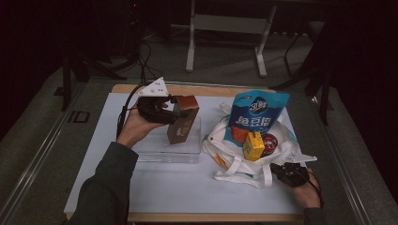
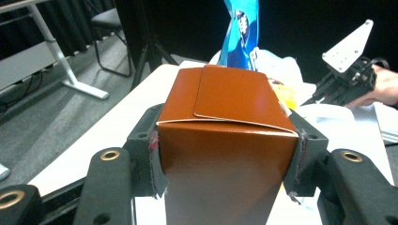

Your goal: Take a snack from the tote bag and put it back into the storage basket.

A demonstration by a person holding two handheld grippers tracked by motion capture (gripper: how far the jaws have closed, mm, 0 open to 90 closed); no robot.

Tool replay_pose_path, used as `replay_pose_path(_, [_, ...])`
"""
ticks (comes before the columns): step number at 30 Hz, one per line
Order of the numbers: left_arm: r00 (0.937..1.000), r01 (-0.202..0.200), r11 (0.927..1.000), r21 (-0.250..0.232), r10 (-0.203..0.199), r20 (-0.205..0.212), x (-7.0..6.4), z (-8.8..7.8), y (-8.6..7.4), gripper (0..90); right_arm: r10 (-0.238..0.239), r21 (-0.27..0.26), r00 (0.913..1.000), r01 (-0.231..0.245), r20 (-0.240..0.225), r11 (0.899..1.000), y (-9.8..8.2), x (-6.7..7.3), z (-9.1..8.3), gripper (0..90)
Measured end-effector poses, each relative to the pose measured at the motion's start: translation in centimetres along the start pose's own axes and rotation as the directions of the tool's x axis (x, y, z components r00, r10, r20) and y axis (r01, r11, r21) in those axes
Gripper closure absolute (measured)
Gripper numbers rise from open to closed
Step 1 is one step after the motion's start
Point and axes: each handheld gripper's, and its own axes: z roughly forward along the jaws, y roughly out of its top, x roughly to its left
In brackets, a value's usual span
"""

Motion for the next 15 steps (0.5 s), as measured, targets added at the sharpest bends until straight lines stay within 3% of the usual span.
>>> replay_pose_path(15, [1.0000, -0.003, 0.9969, 0.079, 0.004, -0.006, 0.59, -0.08, -0.78, 42.9, -0.003, 0.000, 1.0000, 0.003, 0.001, 1.000, -0.01, 0.01, 0.00, 83.9])
